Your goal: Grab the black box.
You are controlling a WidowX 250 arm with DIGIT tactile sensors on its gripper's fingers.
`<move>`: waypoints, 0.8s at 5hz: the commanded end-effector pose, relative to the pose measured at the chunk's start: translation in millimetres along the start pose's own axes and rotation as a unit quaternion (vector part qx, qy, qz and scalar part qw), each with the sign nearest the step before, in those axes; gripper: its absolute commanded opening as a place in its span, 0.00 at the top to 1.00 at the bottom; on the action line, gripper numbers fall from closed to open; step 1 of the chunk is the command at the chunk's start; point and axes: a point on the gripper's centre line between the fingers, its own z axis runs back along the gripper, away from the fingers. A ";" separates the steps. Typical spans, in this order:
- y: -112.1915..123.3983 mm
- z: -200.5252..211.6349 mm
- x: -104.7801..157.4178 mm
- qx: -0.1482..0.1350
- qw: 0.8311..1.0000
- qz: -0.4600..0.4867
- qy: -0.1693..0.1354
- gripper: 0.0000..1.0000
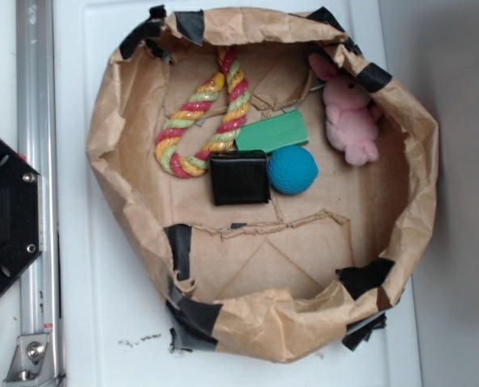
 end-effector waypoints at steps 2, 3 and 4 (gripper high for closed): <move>23.9 -38.5 40.8 -0.005 0.997 0.073 0.013 0.00; 35.4 -53.8 68.8 0.026 0.997 0.078 -0.002 0.00; 39.7 -64.6 81.5 0.034 0.998 0.055 -0.018 0.00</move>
